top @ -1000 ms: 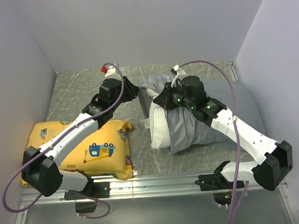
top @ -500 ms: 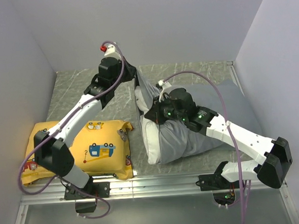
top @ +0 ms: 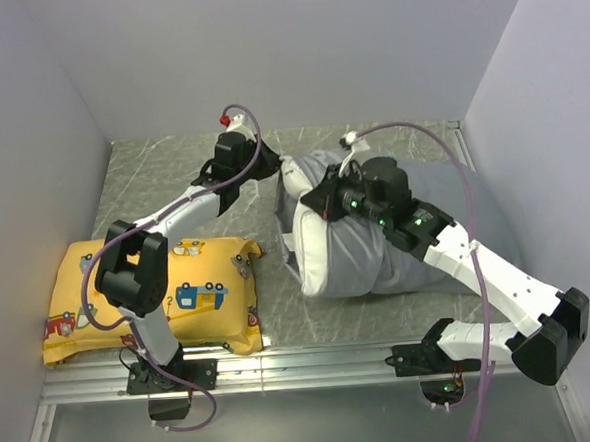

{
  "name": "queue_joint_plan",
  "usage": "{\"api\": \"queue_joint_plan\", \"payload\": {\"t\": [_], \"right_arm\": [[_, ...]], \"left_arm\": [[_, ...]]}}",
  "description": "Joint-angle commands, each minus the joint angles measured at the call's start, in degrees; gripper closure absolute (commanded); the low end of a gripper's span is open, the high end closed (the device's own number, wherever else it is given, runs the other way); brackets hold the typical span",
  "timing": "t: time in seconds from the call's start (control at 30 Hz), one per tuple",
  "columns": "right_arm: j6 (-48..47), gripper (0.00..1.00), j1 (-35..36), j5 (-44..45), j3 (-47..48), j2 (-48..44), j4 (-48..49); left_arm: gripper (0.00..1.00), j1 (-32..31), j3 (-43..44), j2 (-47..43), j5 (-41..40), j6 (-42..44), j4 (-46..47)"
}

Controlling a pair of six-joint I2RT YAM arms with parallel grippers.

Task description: Remove the pillowcase from the pillow

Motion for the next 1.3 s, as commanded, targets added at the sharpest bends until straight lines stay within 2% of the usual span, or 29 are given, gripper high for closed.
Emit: {"api": "queue_joint_plan", "payload": {"t": [0.0,0.03,0.07,0.13,0.17,0.27,0.47,0.6,0.77,0.97,1.1,1.27], "right_arm": [[8.3,1.0,-5.1,-7.7,8.4,-0.3,11.3],[10.1,1.0,-6.6,-9.5,8.9,0.8,15.0],[11.5,1.0,-8.0,-11.0,10.0,3.1,16.4],[12.4,1.0,-8.2,-11.5,12.0,5.3,16.6],[12.2,1.0,-8.3,-11.5,13.2,7.0,16.5],[12.0,1.0,-8.1,-11.1,13.1,8.6,16.6],[11.7,1.0,-9.2,-10.4,13.0,10.9,17.7],[11.8,1.0,-9.3,-10.5,13.7,12.3,17.9],[12.0,1.0,-9.3,-11.0,14.3,13.3,18.1],[12.5,1.0,-9.2,-11.9,15.0,14.0,18.2],[12.9,1.0,-9.2,-11.8,15.3,14.5,18.3],[12.9,1.0,-8.9,-11.6,15.6,14.9,17.8]], "left_arm": [[0.87,1.1,-5.6,0.2,-0.5,-2.6,11.7],[0.79,0.6,-6.8,-0.4,-0.2,-2.7,13.3],[0.59,0.2,-8.9,-1.6,-0.2,-3.0,14.4],[0.44,-0.1,-10.0,-2.8,0.2,-3.4,14.9],[0.29,0.0,-10.4,-4.3,-0.8,-3.5,14.0],[0.14,1.0,-9.8,-8.5,-3.4,-3.4,8.5],[0.07,3.6,-10.1,-18.1,-9.5,-3.6,-4.4],[0.04,4.7,-12.4,-25.3,-8.7,-2.9,-6.9],[0.02,4.6,-16.0,-32.8,4.0,-2.4,-6.8],[0.01,3.7,-21.4,-36.8,18.2,-2.8,-2.0],[0.01,-0.7,-22.7,-36.4,20.9,-2.7,1.2],[0.01,-2.1,-25.7,-36.8,24.2,-6.6,9.7]]}}
